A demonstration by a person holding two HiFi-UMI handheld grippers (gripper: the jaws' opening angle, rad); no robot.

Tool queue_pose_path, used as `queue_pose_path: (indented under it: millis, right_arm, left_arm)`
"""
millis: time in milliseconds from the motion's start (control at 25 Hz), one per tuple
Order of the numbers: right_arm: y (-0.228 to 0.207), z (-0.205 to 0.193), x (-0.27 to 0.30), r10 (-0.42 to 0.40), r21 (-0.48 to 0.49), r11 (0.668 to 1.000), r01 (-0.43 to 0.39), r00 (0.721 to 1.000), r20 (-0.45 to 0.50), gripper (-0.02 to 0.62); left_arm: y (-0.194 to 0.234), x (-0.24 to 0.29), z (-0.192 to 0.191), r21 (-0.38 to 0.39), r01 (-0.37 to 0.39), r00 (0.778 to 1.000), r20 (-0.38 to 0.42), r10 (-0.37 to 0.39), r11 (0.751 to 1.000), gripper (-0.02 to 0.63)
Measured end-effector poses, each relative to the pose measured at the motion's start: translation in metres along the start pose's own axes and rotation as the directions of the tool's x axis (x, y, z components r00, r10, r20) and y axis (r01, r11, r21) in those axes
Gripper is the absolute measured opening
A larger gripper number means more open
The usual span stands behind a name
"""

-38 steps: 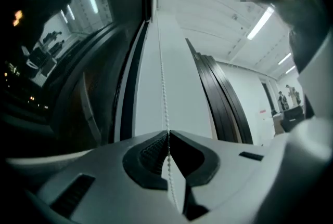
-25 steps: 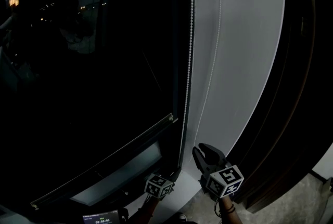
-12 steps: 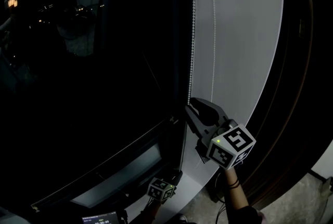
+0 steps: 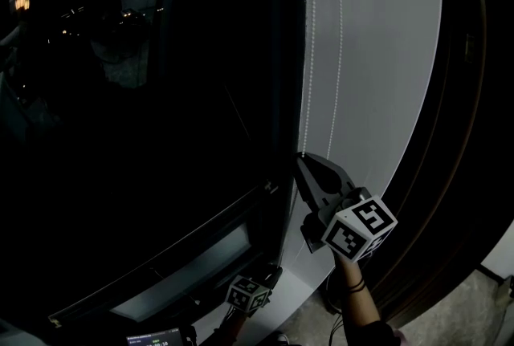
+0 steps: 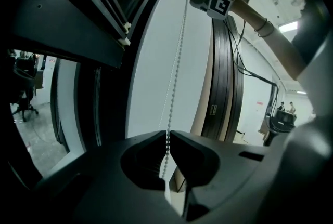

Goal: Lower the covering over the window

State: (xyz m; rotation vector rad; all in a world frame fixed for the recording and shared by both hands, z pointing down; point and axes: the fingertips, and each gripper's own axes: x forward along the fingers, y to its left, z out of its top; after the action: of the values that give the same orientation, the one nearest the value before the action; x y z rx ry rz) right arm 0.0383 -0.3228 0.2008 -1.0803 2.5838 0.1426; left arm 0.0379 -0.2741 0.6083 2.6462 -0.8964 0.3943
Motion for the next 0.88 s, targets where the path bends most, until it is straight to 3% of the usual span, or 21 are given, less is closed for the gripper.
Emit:
queue_pose_path:
  millis: [80, 200, 360, 480, 720, 880]
  right_arm:
    - [-0.004, 0.000, -0.002, -0.014, -0.010, 1.000, 0.014, 1.000, 0.007, 0.021]
    - [-0.009, 0.001, -0.006, -0.036, -0.018, 0.999, 0.036, 0.999, 0.024, 0.021]
    - [-0.010, 0.003, -0.012, -0.049, -0.013, 0.999, 0.050, 0.998, 0.046, 0.021]
    - [-0.011, -0.011, -0.012, -0.067, -0.017, 0.998, 0.067, 0.998, 0.000, 0.021]
    - [-0.018, -0.131, -0.032, -0.114, 0.041, 0.991, 0.124, 0.974, -0.195, 0.021]
    - [-0.016, -0.227, -0.059, -0.129, 0.091, 0.981, 0.170, 0.928, -0.351, 0.021]
  left_arm:
    - [0.001, -0.002, 0.008, 0.022, 0.006, 1.000, 0.012, -0.006, 1.000, 0.018]
    - [0.006, -0.011, 0.038, 0.021, -0.001, 0.994, 0.113, -0.001, 1.000, 0.046]
    - [0.007, -0.026, 0.086, 0.044, 0.013, 0.971, 0.239, -0.023, 0.999, 0.054]
    - [0.005, -0.043, 0.126, 0.071, 0.003, 0.950, 0.310, -0.025, 0.997, 0.054]
    - [-0.001, -0.086, 0.199, 0.091, -0.007, 0.867, 0.497, -0.040, 0.996, 0.054]
    - [-0.008, -0.107, 0.242, 0.133, -0.042, 0.838, 0.545, -0.038, 0.990, 0.054]
